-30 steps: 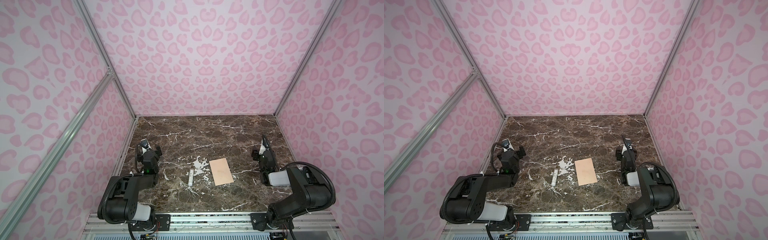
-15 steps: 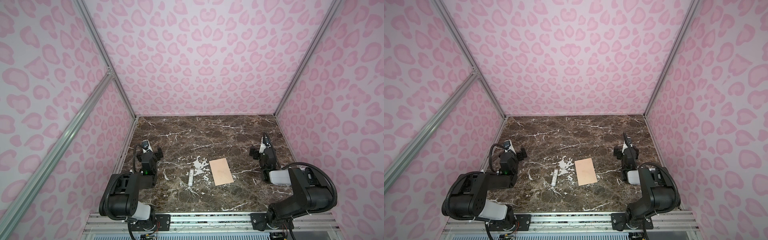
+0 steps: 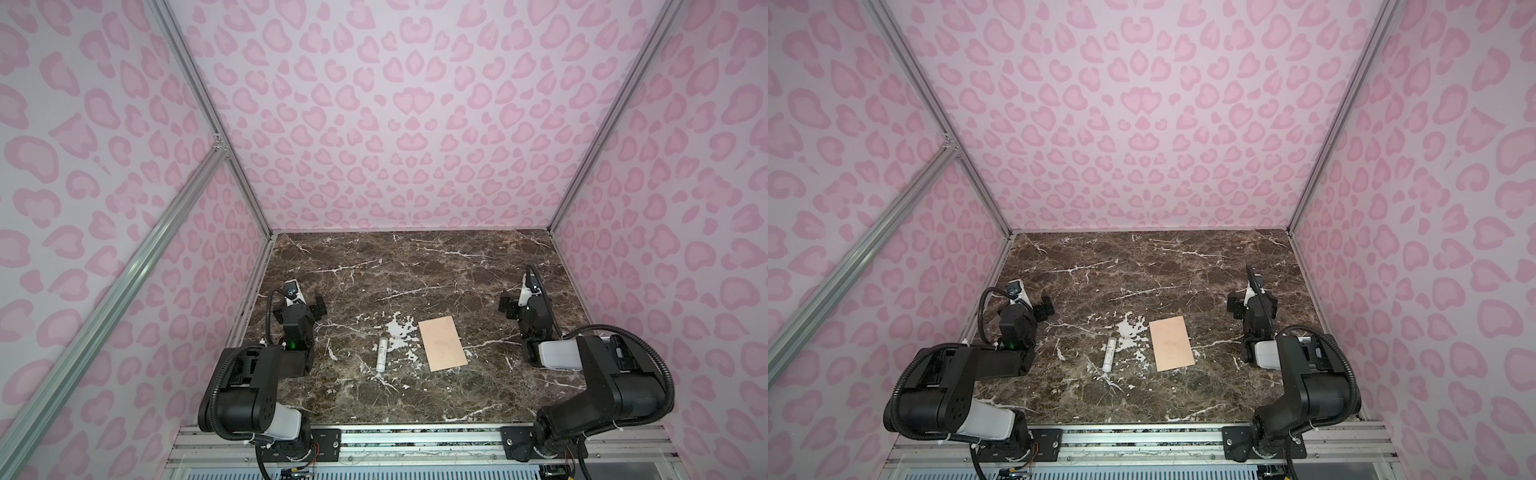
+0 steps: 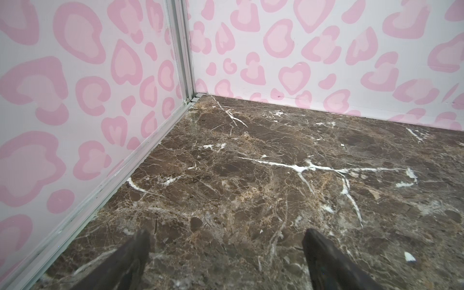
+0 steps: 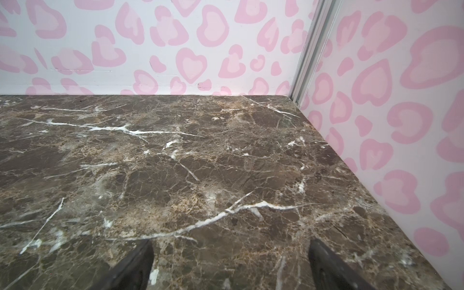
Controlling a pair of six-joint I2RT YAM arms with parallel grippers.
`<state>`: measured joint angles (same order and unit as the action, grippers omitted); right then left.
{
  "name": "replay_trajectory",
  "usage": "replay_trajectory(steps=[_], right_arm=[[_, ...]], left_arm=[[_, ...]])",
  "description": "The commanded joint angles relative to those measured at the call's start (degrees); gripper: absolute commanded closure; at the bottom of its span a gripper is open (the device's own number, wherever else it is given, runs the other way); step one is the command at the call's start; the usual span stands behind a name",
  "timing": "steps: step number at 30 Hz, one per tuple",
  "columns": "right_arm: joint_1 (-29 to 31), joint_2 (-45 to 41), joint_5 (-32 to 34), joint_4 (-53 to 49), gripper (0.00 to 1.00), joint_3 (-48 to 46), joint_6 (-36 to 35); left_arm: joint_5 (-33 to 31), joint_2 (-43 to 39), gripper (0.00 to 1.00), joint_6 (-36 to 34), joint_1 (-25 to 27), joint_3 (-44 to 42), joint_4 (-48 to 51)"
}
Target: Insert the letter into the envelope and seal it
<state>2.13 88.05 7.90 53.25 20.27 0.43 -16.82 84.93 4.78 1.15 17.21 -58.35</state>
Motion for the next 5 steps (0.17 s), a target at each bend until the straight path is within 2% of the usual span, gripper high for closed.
replay_trajectory(steps=[1, 5], right_arm=[[-0.02, 0.10, -0.07, 0.36, 0.02, 0.11, 0.28], [-0.02, 0.10, -0.07, 0.40, 0.02, 0.12, 0.28]], left_arm=[[0.25, 0.15, 0.03, -0.20, -0.04, -0.07, -2.39], [0.28, 0.16, 0.03, -0.12, -0.04, 0.04, -2.16]])
